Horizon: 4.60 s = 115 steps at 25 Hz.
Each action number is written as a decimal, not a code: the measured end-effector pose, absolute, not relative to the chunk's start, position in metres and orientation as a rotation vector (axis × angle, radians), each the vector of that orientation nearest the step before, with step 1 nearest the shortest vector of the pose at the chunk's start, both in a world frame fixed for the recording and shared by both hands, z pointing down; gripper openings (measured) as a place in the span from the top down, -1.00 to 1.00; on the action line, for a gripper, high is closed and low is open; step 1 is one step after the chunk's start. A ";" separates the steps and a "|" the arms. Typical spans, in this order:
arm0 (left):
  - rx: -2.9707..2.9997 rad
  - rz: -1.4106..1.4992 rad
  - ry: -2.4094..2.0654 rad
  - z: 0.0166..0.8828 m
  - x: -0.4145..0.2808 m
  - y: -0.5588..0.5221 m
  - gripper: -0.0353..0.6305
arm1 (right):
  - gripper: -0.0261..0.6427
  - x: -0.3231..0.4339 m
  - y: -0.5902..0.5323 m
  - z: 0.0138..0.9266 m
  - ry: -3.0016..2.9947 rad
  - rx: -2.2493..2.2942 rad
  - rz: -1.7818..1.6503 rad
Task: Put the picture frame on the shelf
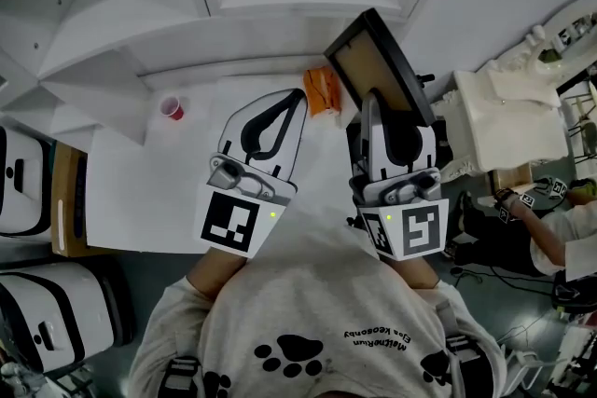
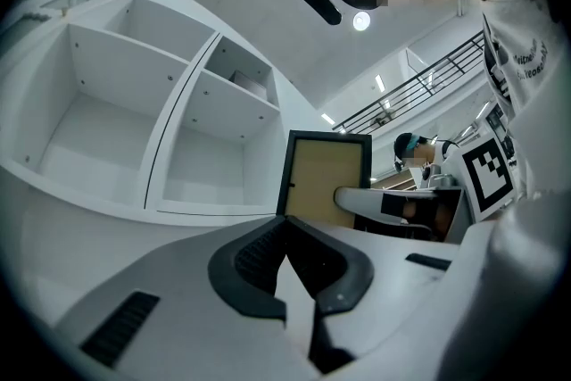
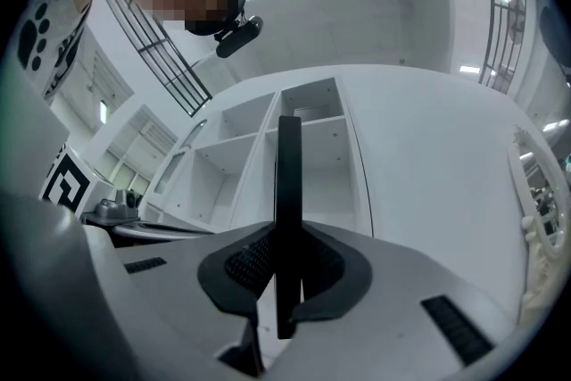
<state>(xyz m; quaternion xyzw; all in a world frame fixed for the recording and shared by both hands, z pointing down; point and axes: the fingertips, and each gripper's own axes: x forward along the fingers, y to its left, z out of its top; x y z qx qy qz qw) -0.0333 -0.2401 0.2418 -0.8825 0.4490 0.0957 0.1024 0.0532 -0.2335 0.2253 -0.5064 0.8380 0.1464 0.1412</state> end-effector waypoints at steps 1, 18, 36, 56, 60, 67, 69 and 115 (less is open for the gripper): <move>-2.603 0.285 1.323 0.241 -0.033 -0.241 0.83 | 0.73 0.053 -0.234 0.224 2.418 -1.462 0.429; -2.581 0.273 1.308 0.231 -0.037 -0.254 0.83 | 0.73 0.052 -0.245 0.202 2.372 -1.484 0.539; -2.541 0.285 1.282 0.209 -0.039 -0.269 0.83 | 0.73 0.056 -0.256 0.179 2.312 -1.507 0.617; -2.517 0.302 1.273 0.198 -0.044 -0.274 0.83 | 0.73 0.048 -0.272 0.154 2.241 -1.631 0.883; -2.519 0.302 1.277 0.198 -0.045 -0.273 0.83 | 0.73 0.043 -0.275 0.152 2.229 -1.693 0.976; -2.515 0.303 1.278 0.197 -0.046 -0.272 0.83 | 0.73 0.033 -0.283 0.160 2.272 -1.826 1.255; -2.516 0.306 1.278 0.197 -0.045 -0.272 0.83 | 0.73 0.030 -0.287 0.162 2.303 -1.848 1.310; -2.518 0.304 1.284 0.199 -0.045 -0.281 0.83 | 0.72 -0.022 -0.362 0.201 2.557 -1.938 2.127</move>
